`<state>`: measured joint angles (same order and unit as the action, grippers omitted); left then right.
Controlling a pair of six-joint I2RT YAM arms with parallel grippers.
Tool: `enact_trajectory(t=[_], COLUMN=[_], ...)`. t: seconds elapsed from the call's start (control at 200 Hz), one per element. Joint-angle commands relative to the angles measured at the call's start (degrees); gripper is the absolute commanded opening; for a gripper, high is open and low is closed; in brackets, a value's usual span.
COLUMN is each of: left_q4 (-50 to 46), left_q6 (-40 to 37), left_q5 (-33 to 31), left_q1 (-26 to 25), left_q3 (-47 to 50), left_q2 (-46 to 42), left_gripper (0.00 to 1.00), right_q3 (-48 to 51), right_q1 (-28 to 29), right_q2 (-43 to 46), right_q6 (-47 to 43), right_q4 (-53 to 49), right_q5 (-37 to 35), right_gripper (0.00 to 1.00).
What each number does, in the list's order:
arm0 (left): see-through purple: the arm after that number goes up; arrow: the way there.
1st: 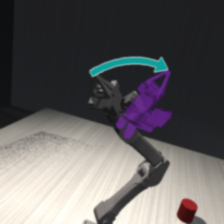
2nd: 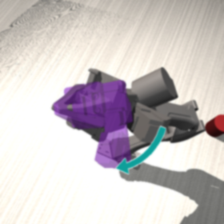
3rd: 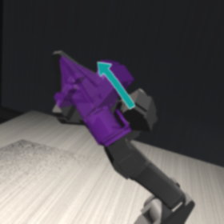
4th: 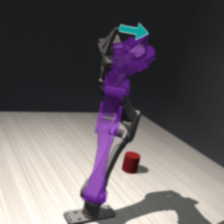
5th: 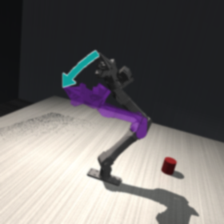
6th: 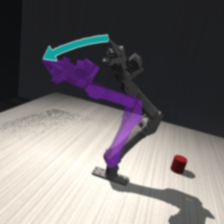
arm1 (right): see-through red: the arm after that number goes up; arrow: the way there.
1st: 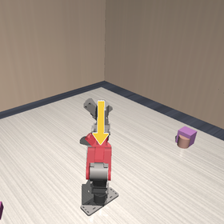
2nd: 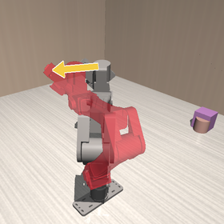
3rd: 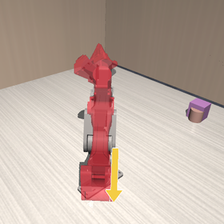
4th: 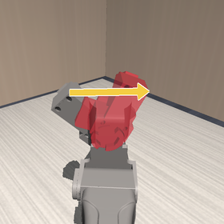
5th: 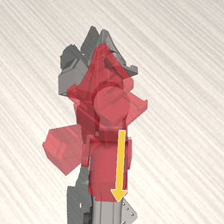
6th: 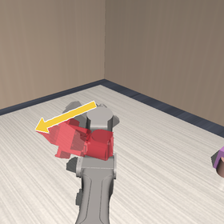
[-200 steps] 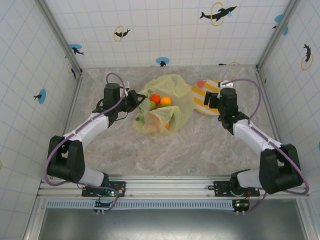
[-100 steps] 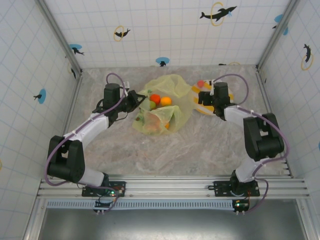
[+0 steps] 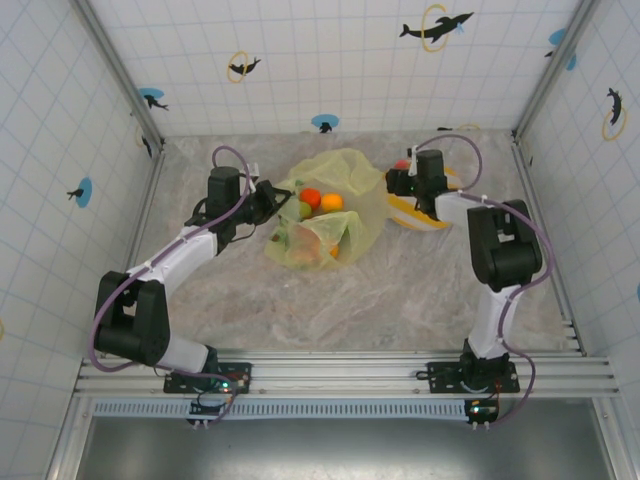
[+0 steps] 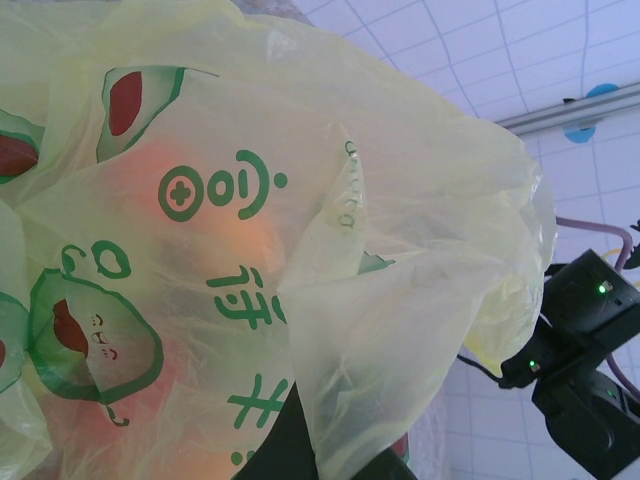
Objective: Place the fruits into the plastic bag
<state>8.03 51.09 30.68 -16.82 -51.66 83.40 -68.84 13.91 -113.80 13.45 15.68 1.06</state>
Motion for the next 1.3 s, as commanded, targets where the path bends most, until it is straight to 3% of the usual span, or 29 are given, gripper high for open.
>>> enact_trajectory(t=[0.0, 0.405, 0.746, 1.296], left_q4=[0.75, 0.75, 0.70, 0.75], left_q6=[0.54, 0.68, 0.76, 0.85], left_q5=[0.51, 0.85, 0.98, 1.21], left_q1=[0.21, 0.16, 0.19, 0.25], left_q3=[0.42, 0.44, 0.45, 0.42], left_q2=[-0.45, 0.14, 0.62, 0.98], left_gripper=[0.00, 0.00, 0.00, 0.00], right_q3=[-5.37, -21.69, -26.74, -27.31], right_q1=[-0.14, -0.88, -1.64, -2.70], right_q2=[-3.31, -15.20, -20.66, -21.41], right_q6=[1.65, 7.39, 8.63, 8.84], right_q4=[-1.17, -9.93, -10.92, -10.86], right_q5=[-3.86, -10.95, -6.54, -2.52], right_gripper=[0.87, 0.78, 0.75, 0.53])
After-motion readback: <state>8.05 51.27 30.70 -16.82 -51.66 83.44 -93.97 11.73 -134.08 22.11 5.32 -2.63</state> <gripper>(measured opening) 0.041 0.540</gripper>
